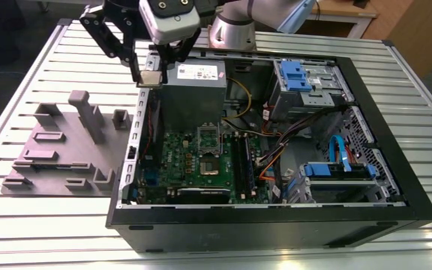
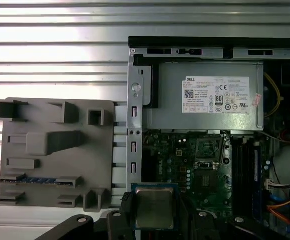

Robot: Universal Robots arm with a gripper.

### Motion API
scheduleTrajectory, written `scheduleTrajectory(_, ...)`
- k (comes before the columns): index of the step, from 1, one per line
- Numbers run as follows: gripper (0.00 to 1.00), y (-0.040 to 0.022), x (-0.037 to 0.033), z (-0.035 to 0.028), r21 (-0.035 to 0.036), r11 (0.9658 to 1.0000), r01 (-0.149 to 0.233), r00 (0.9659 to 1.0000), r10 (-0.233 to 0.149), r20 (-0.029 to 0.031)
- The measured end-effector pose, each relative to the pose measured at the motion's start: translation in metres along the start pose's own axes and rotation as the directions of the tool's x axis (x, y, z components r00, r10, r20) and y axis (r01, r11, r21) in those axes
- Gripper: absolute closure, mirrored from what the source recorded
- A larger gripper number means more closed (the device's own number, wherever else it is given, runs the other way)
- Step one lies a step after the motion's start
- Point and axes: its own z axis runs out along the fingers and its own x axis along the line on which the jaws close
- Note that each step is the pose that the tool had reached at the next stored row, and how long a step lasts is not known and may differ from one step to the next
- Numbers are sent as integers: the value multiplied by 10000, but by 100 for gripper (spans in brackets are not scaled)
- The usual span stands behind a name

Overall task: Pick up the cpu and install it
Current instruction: 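Pick up the cpu and move it towards the insertion slot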

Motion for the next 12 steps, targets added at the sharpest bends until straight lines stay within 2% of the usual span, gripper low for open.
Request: scheduleTrajectory(12,55,1,-90,-2,0,10000,-5,10000,5,0)
